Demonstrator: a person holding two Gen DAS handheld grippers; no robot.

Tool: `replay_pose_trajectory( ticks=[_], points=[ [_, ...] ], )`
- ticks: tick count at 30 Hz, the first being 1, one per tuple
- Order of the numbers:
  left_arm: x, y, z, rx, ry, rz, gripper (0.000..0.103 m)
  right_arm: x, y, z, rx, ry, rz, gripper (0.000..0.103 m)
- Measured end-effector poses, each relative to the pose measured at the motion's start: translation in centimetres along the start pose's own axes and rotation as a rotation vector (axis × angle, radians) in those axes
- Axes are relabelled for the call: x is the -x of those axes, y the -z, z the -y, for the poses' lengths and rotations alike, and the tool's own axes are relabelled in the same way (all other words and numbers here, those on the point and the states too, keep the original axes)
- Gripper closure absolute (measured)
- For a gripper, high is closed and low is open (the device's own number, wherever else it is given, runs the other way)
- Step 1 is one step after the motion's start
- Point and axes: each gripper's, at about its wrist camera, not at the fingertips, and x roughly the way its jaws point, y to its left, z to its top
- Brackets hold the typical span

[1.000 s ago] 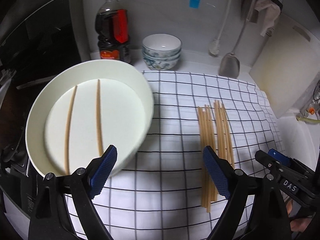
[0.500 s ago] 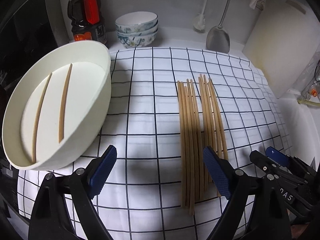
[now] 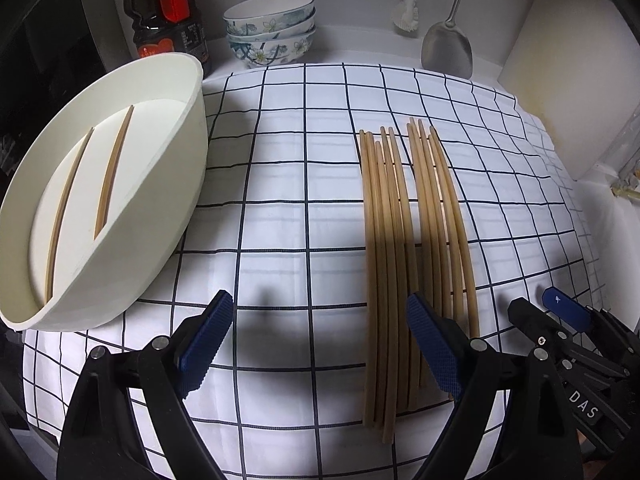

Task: Organize utensils
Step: 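Move both open tools back over the remaining chopsticks on the cloth, then close the left tool on a chopstick while the right tool grasps another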

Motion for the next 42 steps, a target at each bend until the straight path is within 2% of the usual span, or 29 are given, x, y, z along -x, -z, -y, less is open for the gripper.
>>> replay_pose_trajectory(
  ticks=[17,42],
  points=[
    [-0.6,0.5,-1.2,0.040,-0.012,0.015,0.017,-2.0,-0.5,-1.2,0.033,0.015,-0.010,0.045],
    [-2.1,0.8,-0.4,-0.005,-0.049,-0.002,0.016,-2.6,-0.3,-3.1,0.183,0.111,0.012,0.045]
  ],
)
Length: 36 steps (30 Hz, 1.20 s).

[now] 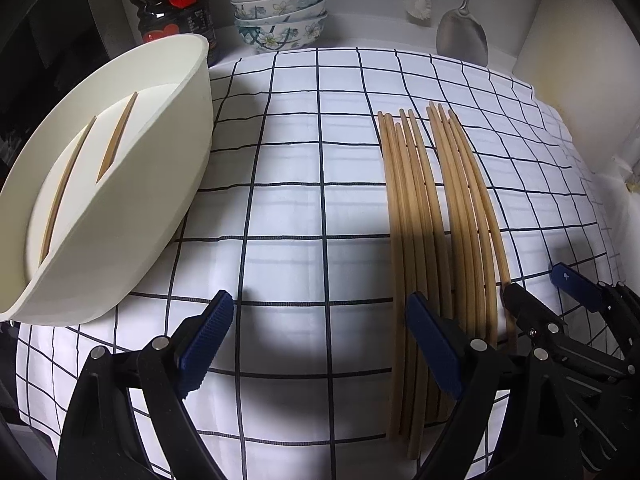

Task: Organize utensils
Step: 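Close the left tool on a chopstick while the right tool grasps another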

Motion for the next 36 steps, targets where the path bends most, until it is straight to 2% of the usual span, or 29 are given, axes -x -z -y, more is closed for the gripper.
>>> replay_pose_trajectory(
  ticks=[3,15,23,28,33,36],
  points=[
    [-0.1,0.1,-0.1,0.001,-0.001,0.001,0.016,-0.3,0.0,-0.1,0.020,0.041,-0.014,0.045],
    [-0.4,0.3,0.0,-0.031,-0.030,-0.011,0.013,-0.3,0.1,1.8,-0.024,0.033,-0.009,0.045],
    [-1.3,-1.2,0.2,-0.018,-0.018,-0.010,0.014,-0.7,-0.5,1.6,-0.018,0.027,0.008,0.045],
    [-1.7,-2.3,0.7,0.000,0.001,0.004,0.028,-1.5,-1.7,1.2,0.005,0.026,0.027,0.046],
    [-1.8,-3.3,1.7,-0.022,0.019,0.021,0.055,-2.1,-2.7,0.9,0.017,0.002,0.037,0.046],
    [-2.0,-3.8,2.1,-0.024,0.030,0.018,0.067,-2.4,-3.0,0.6,0.036,-0.006,0.056,0.047]
  ],
)
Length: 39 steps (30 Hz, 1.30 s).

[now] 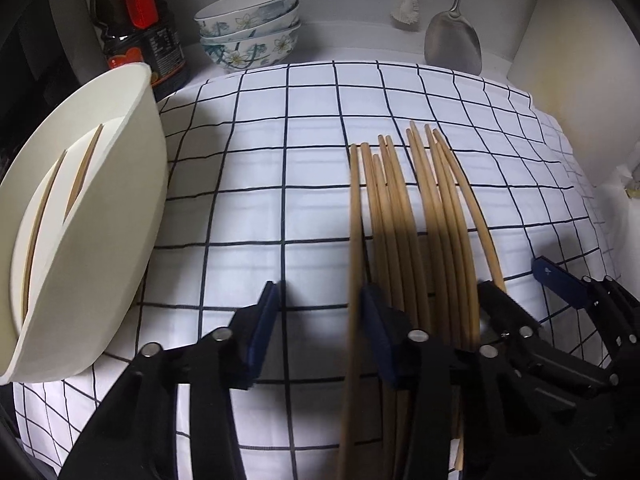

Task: Organize utensils
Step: 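Close the left tool on a chopstick while the right tool grasps another, then carry both held chopsticks over the white dish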

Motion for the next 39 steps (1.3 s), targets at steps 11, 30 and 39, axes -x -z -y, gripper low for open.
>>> replay_pose_trajectory(
  ticks=[11,30,39],
  points=[
    [0.1,-0.2,-0.5,0.035,0.049,-0.023,0.096,0.0,-0.3,0.4,-0.016,-0.049,0.004,0.097],
    [10.6,-2.5,-5.5,0.072,0.148,0.098,0.096,8.9,-4.2,-0.1,-0.155,-0.211,0.106,0.097],
    [14.3,-3.2,-15.7,0.156,0.035,0.184,0.096,10.5,-9.4,-9.7,-0.050,-0.313,0.168,0.097]
  ],
)
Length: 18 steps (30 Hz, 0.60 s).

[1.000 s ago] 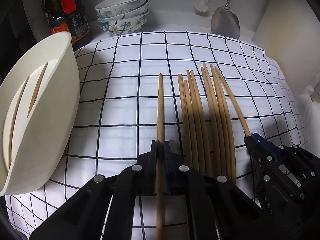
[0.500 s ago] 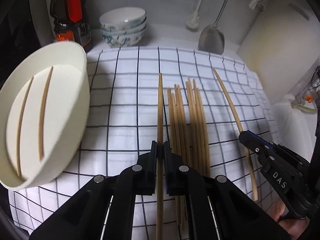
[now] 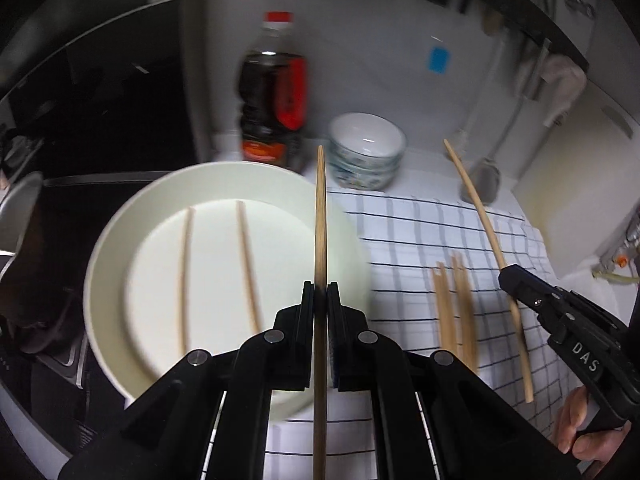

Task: Organize utensils
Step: 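Carry both held chopsticks over the white dish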

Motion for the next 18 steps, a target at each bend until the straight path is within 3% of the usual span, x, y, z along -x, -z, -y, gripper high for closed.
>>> replay_pose_trajectory(
  ticks=[10,18],
  points=[
    [-2.1,-0.6,-9.3,0.062,-0.076,-0.027,0.096,-8.1,-1.7,-9.9,0.071,-0.114,-0.095,0.097],
    [-6.5,-0.7,-12.3,0.076,-0.062,-0.097,0.096,-13.6,-1.0,-12.3,0.055,-0.097,-0.204,0.097]
  ],
)
